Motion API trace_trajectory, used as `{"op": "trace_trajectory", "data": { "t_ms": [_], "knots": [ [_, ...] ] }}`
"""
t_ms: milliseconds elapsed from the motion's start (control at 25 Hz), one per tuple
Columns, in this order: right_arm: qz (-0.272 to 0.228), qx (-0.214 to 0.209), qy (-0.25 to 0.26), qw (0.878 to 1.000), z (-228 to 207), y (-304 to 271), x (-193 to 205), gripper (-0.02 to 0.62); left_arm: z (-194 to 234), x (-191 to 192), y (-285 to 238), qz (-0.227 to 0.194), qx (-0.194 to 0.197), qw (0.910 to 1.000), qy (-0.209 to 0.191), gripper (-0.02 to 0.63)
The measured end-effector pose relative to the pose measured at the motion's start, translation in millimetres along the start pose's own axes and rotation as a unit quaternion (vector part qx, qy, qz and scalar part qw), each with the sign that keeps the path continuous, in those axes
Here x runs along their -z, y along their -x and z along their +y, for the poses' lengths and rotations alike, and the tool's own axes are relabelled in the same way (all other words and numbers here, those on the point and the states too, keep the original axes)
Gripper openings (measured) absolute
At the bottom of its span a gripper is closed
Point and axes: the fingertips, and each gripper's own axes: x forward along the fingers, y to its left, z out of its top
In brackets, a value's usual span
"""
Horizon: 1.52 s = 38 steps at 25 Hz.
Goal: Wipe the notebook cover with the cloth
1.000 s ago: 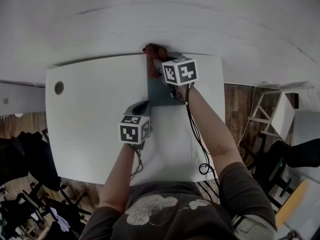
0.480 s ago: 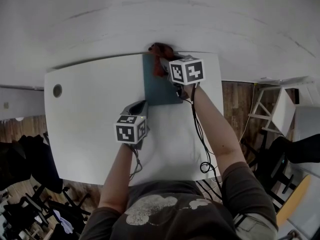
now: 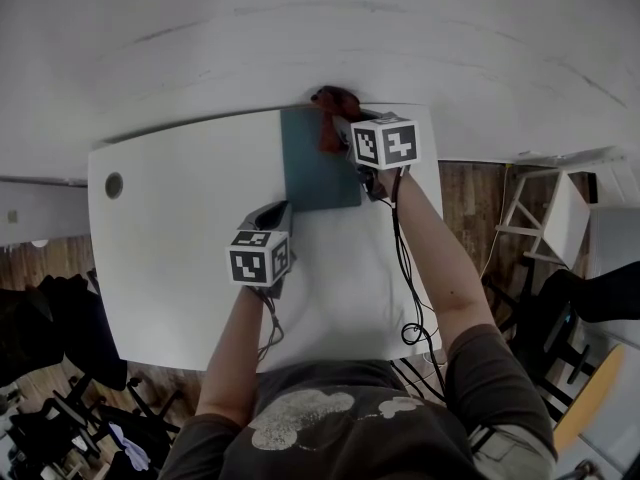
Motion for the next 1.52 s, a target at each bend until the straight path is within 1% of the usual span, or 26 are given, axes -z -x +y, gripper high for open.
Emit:
{"op": "trace_trajectory", "data": {
  "t_ms": [240, 440, 640, 760, 920, 1080, 1200, 1360, 1520],
  "knots": [
    [-0.001, 0.017, -0.009, 1.0, -17, 9, 3, 0.109, 0, 0, -1, -0.001, -0.001, 1.0, 0.002, 0.005],
    [0.001, 0.039, 0.003, 0.999, -29, 21, 5, 0.108, -2, 0, 1, -0.003, -0.003, 1.0, 0.004, 0.005],
    [-0.003, 0.053, -0.01, 0.999, -38, 30, 8, 0.107, -1, 0, 1, -0.005, -0.006, 0.9999, 0.01, 0.005],
    [-0.009, 0.057, -0.012, 0.998, -37, 36, 6, 0.107, -1, 0, 1, 0.001, -0.004, 0.9998, 0.019, 0.005],
    [-0.021, 0.039, -0.013, 0.999, -21, 44, 0, 0.107, -3, 1, 1, 0.009, -0.006, 0.9999, 0.013, 0.005],
    [-0.035, -0.02, -0.025, 0.999, 22, 43, -8, 0.107, -2, 0, 1, 0.009, -0.004, 0.9999, 0.013, 0.005],
    [-0.031, -0.052, -0.018, 0.998, 55, 35, -7, 0.107, -3, 0, 1, 0.011, -0.003, 0.9999, 0.01, 0.005],
    [-0.014, -0.073, -0.013, 0.997, 85, 17, 3, 0.107, -2, 0, 1, 0.013, -0.005, 0.9999, 0.008, 0.005],
    [0.003, -0.08, -0.007, 0.997, 101, 2, 12, 0.107, -3, 0, 0, 0.016, -0.006, 0.9998, 0.01, 0.005]
  ]
}}
